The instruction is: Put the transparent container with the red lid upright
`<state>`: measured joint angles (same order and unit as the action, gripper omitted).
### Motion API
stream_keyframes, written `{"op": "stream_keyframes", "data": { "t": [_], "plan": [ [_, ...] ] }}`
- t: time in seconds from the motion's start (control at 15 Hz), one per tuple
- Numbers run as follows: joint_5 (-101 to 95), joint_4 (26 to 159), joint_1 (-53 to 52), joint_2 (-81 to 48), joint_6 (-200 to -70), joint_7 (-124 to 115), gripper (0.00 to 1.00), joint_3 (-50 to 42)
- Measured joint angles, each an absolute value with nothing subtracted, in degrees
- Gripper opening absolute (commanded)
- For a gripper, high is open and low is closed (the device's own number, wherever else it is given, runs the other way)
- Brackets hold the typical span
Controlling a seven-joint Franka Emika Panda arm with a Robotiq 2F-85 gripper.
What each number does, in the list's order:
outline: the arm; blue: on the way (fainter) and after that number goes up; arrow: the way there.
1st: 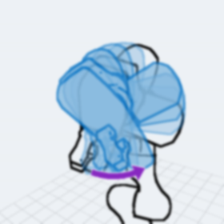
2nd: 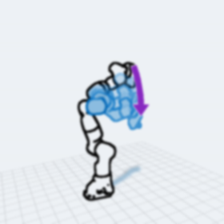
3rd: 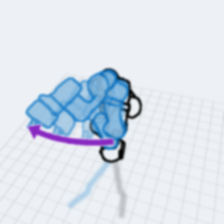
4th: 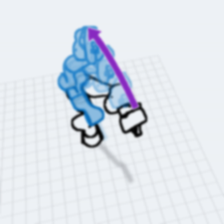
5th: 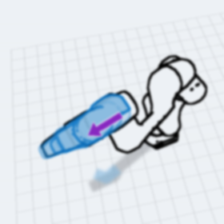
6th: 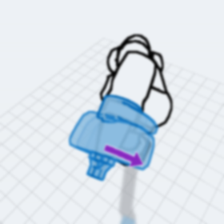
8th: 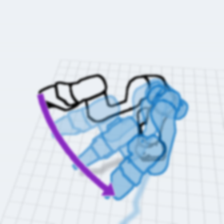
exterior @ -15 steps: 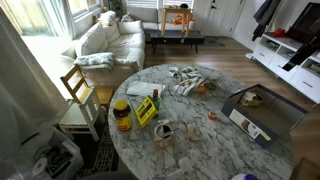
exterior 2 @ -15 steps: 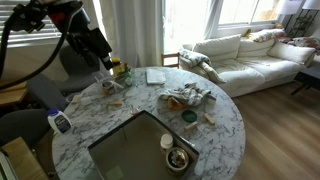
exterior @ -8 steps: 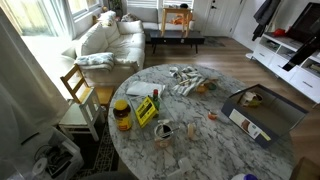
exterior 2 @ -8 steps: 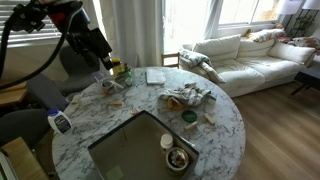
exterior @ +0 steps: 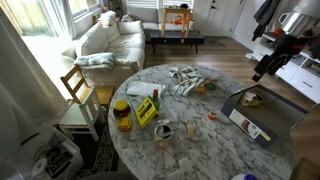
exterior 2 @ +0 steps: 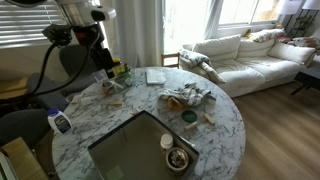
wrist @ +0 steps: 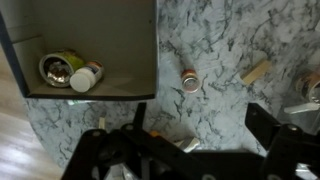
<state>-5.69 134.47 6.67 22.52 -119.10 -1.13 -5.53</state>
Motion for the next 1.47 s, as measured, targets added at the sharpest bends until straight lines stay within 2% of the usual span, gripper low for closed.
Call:
{"op": "stream_keyframes", "data": {
  "t": [0.6, 1.13, 1.47],
  "plan": [
    [-5.3, 124.0, 6.1, 0.1, -121.9, -31.6, 1.0, -0.2],
    [-4.8, 123.6, 5.9, 0.7, -122.0, -31.6, 1.0, -0.6],
    [4.8, 123.5, 6.1, -4.4, -126.4, -31.4, 1.0, -3.3]
  ]
}}
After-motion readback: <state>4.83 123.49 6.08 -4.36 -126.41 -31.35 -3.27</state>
